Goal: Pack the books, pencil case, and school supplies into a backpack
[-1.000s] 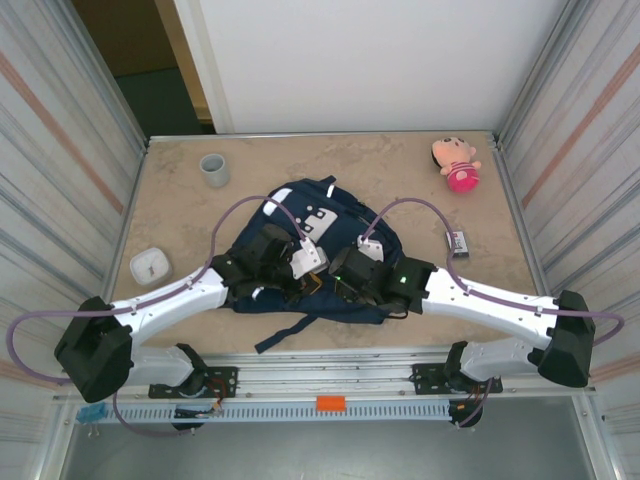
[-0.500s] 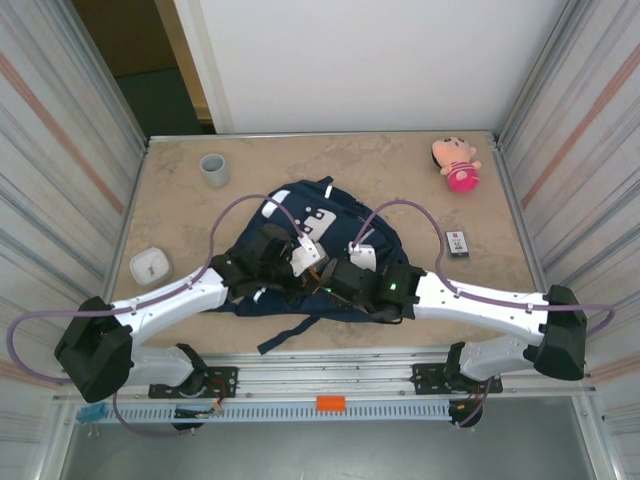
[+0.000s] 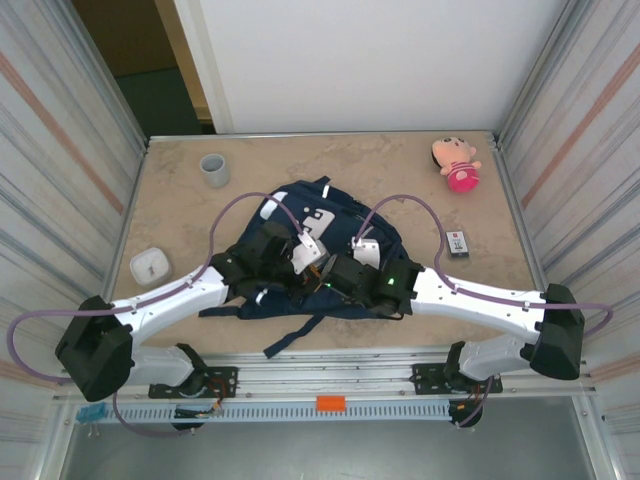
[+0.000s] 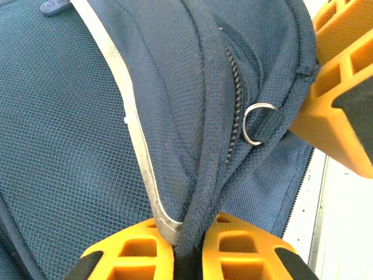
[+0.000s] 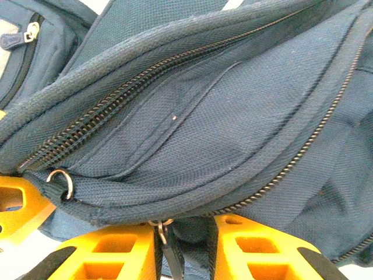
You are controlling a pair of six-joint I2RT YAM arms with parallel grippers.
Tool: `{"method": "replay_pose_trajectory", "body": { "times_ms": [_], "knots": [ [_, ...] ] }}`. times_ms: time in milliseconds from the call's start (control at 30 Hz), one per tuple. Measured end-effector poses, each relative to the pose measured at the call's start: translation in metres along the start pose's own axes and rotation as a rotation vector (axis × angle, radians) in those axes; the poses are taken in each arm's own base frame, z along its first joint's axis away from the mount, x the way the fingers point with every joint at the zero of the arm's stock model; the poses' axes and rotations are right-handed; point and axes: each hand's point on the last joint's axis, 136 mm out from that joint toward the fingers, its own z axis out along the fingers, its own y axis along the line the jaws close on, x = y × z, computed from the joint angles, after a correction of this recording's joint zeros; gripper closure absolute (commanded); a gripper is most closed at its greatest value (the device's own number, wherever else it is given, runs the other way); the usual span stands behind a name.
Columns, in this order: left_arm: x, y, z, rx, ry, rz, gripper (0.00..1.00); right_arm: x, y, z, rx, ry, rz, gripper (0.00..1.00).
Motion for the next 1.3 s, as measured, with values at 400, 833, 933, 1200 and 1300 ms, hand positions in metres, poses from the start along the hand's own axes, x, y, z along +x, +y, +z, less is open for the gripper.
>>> {"method": "replay_pose_trajectory", "body": {
  "times_ms": [400,833,933,1200,1300],
  "knots": [
    [-0.002,0.000,0.000,-0.001,-0.005,0.006,0.99,-0.007,-0.004,0.003,-0.015,-0.003,0.013,0.85],
    [-0.001,0.008,-0.005,-0.028,0.010,0.139,0.99,-0.021,-0.025,-0.009,-0.106,0.067,0.002,1.00],
    [0.004,0.012,-0.010,-0.030,0.025,0.166,0.99,-0.025,-0.042,-0.009,-0.118,0.082,0.011,1.00],
    [0.015,0.012,-0.012,-0.018,0.067,0.227,0.96,-0.010,-0.040,0.000,-0.218,0.187,-0.069,1.00],
    [0.017,0.021,-0.018,-0.028,0.064,0.200,0.93,-0.002,-0.031,0.003,-0.273,0.208,-0.077,1.00]
  ]
}}
